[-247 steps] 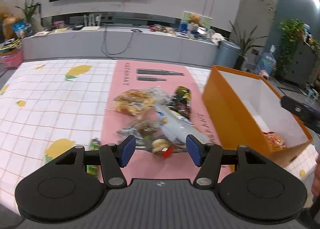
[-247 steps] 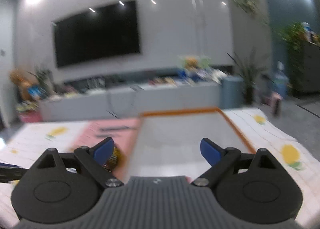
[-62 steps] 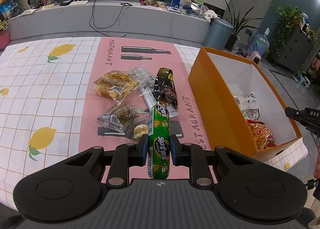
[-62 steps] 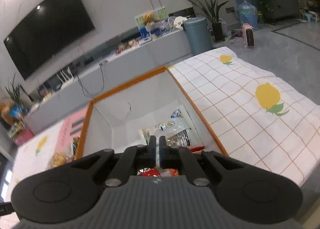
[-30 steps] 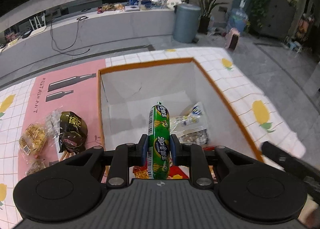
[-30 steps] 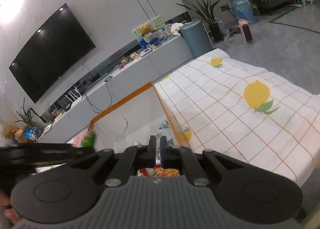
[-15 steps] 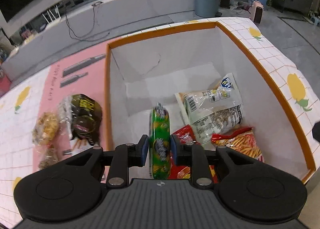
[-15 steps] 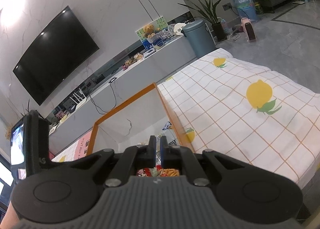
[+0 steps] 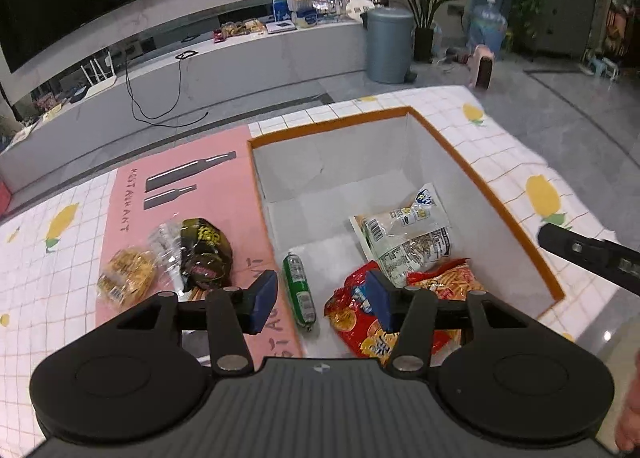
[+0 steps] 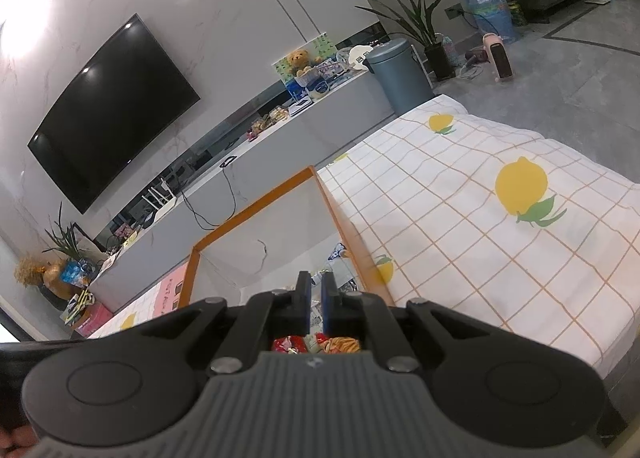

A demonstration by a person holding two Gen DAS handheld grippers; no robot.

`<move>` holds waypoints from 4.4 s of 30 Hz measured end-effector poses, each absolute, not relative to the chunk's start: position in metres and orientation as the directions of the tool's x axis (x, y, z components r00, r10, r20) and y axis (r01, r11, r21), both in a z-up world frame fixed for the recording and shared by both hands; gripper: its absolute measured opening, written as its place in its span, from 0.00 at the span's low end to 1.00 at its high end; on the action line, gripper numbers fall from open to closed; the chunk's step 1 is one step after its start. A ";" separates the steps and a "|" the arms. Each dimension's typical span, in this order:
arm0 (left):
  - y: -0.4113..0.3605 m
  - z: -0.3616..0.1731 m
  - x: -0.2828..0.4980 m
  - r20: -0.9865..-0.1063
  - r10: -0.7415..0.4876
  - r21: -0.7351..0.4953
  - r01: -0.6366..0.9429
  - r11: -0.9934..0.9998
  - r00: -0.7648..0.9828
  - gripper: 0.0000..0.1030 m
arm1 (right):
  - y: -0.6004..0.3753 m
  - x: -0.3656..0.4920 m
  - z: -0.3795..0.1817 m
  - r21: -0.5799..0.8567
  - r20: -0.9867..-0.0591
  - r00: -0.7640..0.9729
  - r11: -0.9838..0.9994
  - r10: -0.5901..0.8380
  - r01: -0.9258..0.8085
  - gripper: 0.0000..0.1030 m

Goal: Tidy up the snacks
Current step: 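Move both tools out of the box back over the snacks on the runner, then grasp the red-label cake pack with the right tool while the left tool reaches the clear brown snack pack, then close the left tool on the clear brown snack pack while the right tool holds the cake pack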

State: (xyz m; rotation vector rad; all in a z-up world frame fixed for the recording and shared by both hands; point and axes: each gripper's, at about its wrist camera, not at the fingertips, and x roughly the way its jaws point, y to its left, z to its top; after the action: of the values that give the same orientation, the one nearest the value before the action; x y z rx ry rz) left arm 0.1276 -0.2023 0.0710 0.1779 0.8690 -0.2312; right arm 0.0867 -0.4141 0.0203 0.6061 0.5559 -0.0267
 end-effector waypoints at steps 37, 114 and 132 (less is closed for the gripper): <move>0.016 0.039 0.083 -0.733 -0.056 -0.059 0.020 0.998 0.678 0.59 | -0.193 0.107 0.038 0.341 -0.341 0.858 0.901 0.383 -0.267 0.97; 0.019 -0.065 0.184 -0.796 -0.132 -0.006 0.211 0.977 0.591 0.54 | -0.117 0.135 -0.051 0.164 -0.626 0.687 0.924 0.369 -0.346 0.59; 0.038 -0.069 0.180 -0.786 -0.122 -0.104 0.066 0.992 0.606 0.61 | -0.101 0.103 -0.089 0.031 -0.720 0.638 0.931 0.272 -0.363 0.55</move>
State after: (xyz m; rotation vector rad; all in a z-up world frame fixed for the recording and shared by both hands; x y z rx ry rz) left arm 0.1796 0.0382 -0.0690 -0.0664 0.9140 -0.1089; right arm 0.1030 -0.1006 -0.0886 -0.1210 0.8005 0.3636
